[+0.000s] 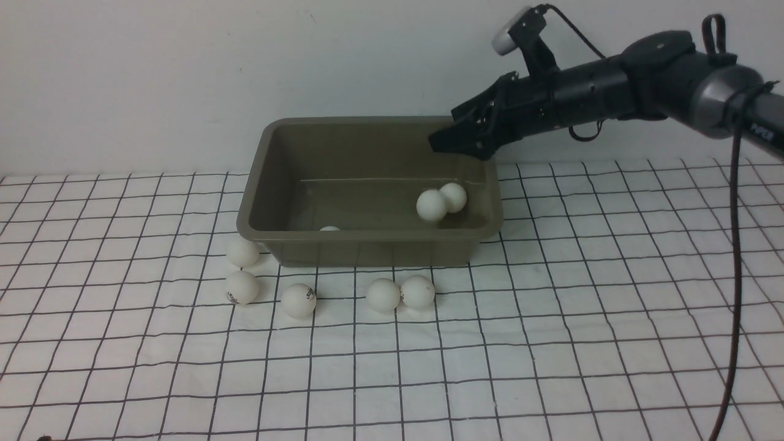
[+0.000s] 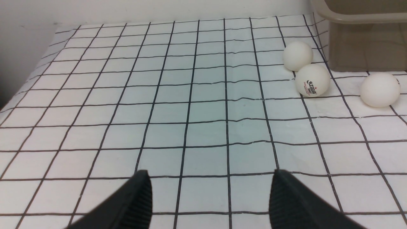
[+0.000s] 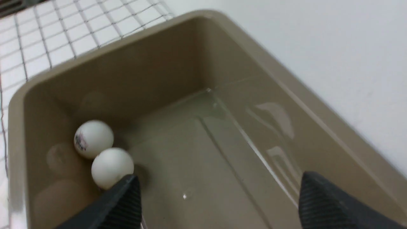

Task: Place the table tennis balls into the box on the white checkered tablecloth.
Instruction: 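Release the ping pong ball into the bin and lift the gripper away, then reach for and grasp a ping pong ball on the table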

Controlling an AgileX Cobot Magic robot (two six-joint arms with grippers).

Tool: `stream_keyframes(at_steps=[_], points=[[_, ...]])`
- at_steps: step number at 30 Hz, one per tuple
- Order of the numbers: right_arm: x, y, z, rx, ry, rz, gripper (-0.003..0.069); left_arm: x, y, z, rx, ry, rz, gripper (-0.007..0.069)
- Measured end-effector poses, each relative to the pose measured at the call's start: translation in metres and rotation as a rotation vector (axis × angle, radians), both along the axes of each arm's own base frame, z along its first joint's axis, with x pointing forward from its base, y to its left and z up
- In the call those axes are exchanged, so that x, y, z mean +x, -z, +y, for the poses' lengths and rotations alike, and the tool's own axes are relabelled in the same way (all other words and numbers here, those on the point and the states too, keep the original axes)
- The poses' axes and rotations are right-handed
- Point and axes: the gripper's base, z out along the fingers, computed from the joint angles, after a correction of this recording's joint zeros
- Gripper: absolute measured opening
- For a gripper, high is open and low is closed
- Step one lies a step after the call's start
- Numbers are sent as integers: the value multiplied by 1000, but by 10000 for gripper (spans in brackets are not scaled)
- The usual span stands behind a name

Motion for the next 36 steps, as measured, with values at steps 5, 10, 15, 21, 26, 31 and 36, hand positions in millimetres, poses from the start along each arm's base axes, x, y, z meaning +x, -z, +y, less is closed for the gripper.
stream_keyframes(at_steps=[5, 10, 15, 21, 26, 31, 36], points=[[-7, -43, -13, 20, 49, -48, 619, 0, 0, 0, 0, 0, 0, 447], [-37, -126, -40, -78, 114, -188, 556, 0, 0, 0, 0, 0, 0, 447], [-71, -179, -73, -269, 261, -219, 521, 0, 0, 0, 0, 0, 0, 447], [-111, -205, -94, -449, 356, -99, 517, 0, 0, 0, 0, 0, 0, 447], [-131, -219, -94, -409, 386, -39, 517, 0, 0, 0, 0, 0, 0, 447], [-137, -192, -79, -396, 358, 88, 517, 0, 0, 0, 0, 0, 0, 447], [-152, -108, -44, -445, 237, 352, 517, 0, 0, 0, 0, 0, 0, 447]])
